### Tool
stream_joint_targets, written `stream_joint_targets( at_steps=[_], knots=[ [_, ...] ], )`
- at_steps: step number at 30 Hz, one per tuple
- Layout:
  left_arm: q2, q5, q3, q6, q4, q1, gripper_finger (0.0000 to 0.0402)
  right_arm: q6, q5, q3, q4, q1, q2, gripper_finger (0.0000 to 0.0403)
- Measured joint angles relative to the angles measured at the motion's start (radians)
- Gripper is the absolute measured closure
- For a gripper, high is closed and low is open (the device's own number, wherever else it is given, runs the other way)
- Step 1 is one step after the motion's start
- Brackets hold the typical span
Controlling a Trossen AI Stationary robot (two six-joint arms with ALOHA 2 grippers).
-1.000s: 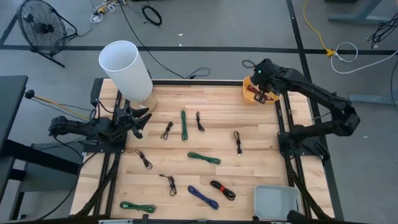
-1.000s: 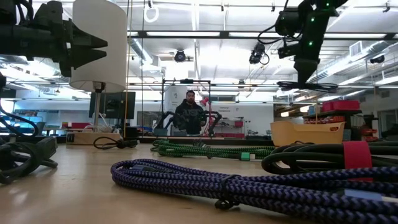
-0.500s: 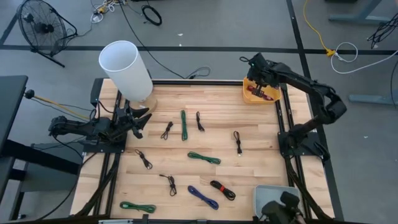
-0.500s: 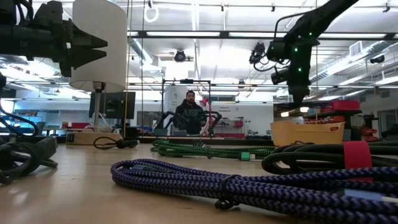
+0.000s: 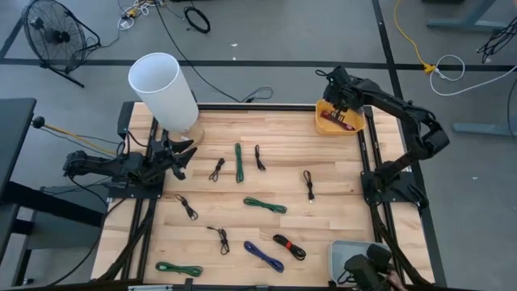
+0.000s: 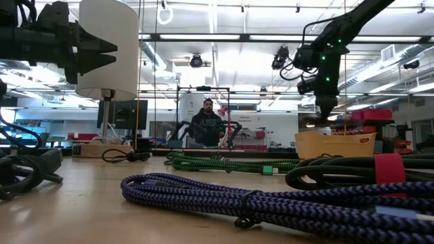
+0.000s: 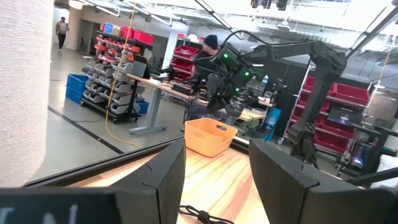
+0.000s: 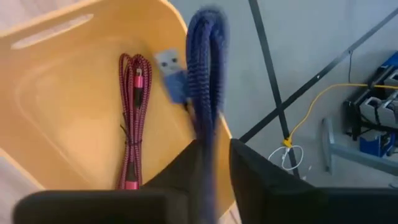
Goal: Pick & Place USB Port
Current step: Put the black and blue USB cable into the yellow bin, then put the black USB cable into the gray bin
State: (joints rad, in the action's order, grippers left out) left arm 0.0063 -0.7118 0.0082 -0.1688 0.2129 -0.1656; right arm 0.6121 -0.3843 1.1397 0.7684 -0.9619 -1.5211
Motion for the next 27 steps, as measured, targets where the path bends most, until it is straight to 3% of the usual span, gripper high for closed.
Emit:
stream_joint_targets(
  at_steps=[14, 19, 27],
  knots=[
    [0.0, -0.001, 0.0, 0.0, 0.0, 0.0, 0.022, -0.095, 0.004, 0.0, 0.032, 0.041, 0.0, 0.0249],
    [0.0, -0.001, 0.0, 0.0, 0.0, 0.0, 0.022, -0.121, 0.003, 0.0, 0.1, 0.139, 0.0, 0.0243],
    [0.0, -0.002, 0.0, 0.0, 0.0, 0.0, 0.022, -0.32, 0.078, 0.0, 0.171, 0.352, 0.0, 0.0245]
  ],
)
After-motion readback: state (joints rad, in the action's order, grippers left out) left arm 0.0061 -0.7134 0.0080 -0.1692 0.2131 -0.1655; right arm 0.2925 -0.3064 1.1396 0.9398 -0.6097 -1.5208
